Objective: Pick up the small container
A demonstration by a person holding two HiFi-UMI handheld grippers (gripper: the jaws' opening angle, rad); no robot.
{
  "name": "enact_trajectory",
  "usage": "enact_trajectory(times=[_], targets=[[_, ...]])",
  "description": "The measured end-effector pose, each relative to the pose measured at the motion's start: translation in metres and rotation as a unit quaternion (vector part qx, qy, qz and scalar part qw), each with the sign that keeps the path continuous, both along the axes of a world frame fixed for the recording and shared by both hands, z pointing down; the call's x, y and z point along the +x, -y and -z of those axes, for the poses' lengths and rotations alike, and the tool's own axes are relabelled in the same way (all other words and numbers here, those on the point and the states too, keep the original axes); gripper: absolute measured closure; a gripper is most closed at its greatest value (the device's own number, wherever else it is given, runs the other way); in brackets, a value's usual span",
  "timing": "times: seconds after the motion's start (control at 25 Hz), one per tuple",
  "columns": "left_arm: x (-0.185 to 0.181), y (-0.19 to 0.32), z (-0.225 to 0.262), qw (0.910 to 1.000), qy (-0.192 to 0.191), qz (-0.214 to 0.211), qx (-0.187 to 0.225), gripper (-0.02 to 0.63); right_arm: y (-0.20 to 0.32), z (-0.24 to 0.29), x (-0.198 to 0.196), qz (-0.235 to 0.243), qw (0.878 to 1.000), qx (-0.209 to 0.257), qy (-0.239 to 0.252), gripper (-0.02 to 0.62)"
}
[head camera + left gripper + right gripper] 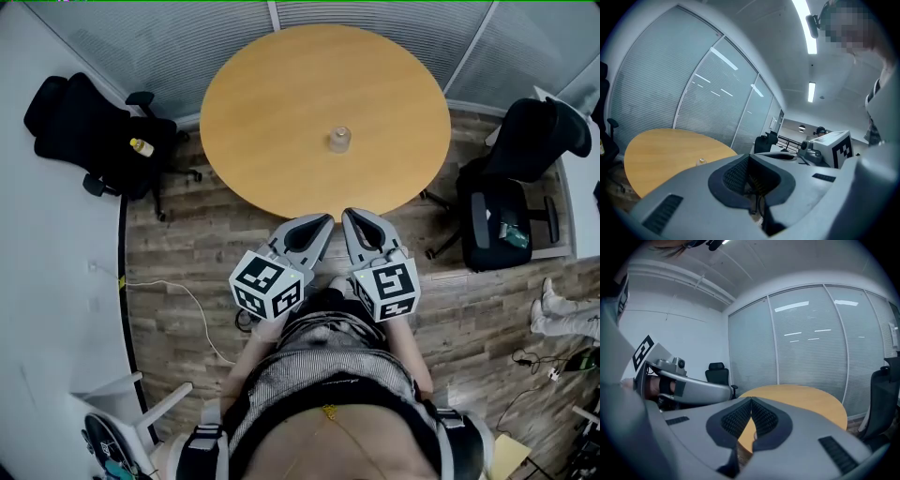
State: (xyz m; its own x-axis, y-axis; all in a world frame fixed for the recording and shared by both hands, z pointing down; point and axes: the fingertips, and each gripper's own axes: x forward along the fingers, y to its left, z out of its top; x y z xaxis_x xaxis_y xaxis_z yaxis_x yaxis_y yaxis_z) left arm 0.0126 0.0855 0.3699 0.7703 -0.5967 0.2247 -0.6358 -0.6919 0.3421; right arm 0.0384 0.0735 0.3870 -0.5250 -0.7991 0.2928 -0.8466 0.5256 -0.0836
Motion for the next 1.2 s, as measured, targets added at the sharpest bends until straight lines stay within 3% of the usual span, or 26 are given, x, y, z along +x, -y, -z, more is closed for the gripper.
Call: enact_trajectory(times=[0.64, 1.2], targets=[[0.002, 0.012, -0.014, 0.9996, -0.004, 0.022, -0.017, 0.601, 0.016, -0.006, -0.004, 0.021, 1.000, -0.010, 0.009, 0.575], [0.008, 0.098, -0.007, 0.9976, 0.000, -0.069, 0.003, 0.601, 0.101, -0.002, 0.007, -0.061, 0.998, 0.000, 0.003, 0.575]])
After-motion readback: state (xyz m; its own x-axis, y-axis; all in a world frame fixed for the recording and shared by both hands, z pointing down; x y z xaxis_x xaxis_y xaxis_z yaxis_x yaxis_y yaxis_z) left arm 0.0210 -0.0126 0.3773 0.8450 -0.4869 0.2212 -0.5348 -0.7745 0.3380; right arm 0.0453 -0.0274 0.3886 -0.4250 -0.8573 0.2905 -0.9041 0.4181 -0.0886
